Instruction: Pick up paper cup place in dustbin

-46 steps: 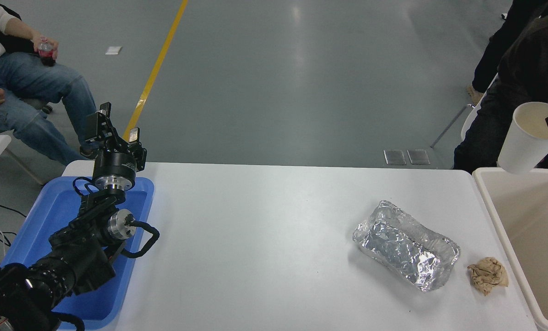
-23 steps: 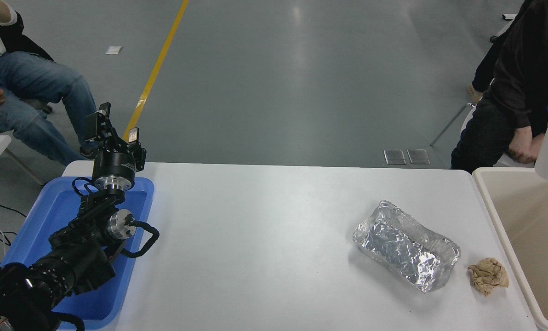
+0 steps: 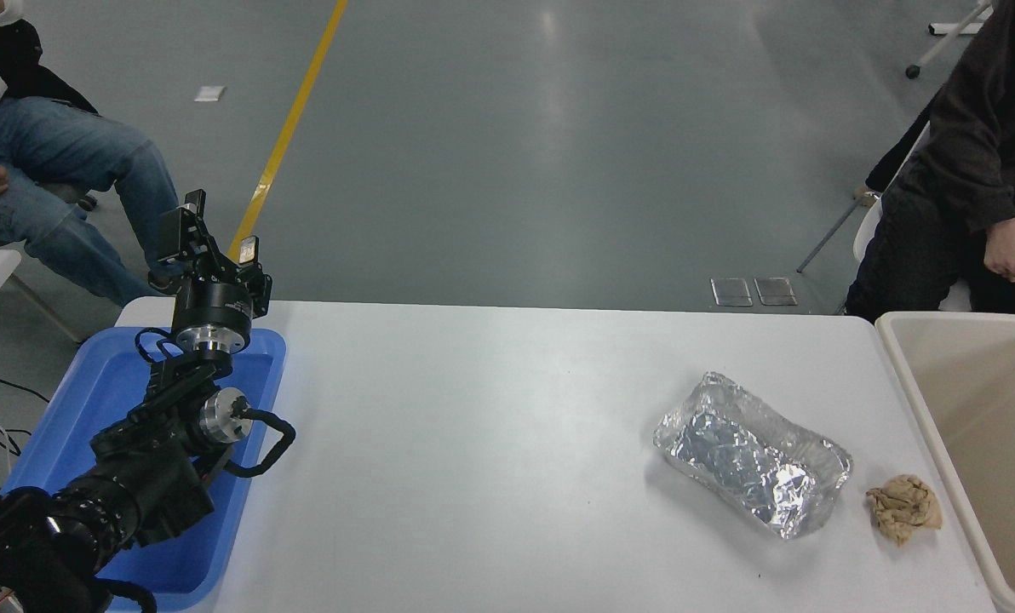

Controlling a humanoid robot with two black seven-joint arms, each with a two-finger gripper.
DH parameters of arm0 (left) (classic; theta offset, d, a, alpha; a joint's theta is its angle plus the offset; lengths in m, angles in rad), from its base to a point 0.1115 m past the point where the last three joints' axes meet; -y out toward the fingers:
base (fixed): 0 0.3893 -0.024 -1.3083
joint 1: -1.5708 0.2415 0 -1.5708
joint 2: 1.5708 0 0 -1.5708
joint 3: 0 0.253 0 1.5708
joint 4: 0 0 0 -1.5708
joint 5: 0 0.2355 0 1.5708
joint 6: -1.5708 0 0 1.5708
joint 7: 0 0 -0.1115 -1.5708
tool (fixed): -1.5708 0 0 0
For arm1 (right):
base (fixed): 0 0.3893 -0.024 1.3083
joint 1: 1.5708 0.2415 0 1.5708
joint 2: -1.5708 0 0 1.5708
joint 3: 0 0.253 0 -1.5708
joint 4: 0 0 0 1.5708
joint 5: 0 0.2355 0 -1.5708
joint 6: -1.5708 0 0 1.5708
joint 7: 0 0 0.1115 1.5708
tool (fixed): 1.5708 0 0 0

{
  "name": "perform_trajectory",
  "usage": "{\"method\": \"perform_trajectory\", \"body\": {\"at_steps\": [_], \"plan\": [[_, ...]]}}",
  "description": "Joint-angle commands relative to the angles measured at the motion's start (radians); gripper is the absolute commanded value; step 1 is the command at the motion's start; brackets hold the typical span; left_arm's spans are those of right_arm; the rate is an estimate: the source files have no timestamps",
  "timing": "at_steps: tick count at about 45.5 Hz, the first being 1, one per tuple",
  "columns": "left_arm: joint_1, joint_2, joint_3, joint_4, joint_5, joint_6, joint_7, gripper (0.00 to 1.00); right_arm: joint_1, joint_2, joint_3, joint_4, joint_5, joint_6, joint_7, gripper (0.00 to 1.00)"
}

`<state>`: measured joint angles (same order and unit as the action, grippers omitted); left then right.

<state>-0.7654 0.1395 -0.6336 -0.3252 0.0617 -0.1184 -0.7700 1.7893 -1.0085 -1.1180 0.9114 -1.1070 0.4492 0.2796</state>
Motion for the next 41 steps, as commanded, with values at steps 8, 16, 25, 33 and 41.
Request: {"method": "perform_trajectory", "body": {"at_steps": [8, 16, 25, 33, 41], "plan": [[0.0, 0.0, 0.0, 0.0, -0.002, 0.0, -0.002, 1.0, -0.556, 0.108, 0.222, -0.27, -0.007, -0.325, -0.008, 0.0], [0.0, -0.001, 0.0, 0.0, -0.002, 0.0, -0.002, 1.0, -0.698, 0.192, 0.326, -0.376, 0.001, -0.349, -0.008, 0.0], [0.0, -0.001, 0.0, 0.0, -0.002, 0.0, -0.002, 1.0, -0.86, 0.344, 0.382, -0.551, 0.074, -0.369, -0.01, 0.0], [0.0, -0.001, 0.0, 0.0, -0.002, 0.0, -0.002, 1.0, -0.961, 0.432, 0.382, -0.678, 0.171, -0.385, -0.008, 0.0], [0.0, -0.001, 0.0, 0.0, -0.002, 0.0, -0.002, 1.0, -0.982, 0.456, 0.382, -0.683, 0.179, -0.4, -0.01, 0.0]]}}
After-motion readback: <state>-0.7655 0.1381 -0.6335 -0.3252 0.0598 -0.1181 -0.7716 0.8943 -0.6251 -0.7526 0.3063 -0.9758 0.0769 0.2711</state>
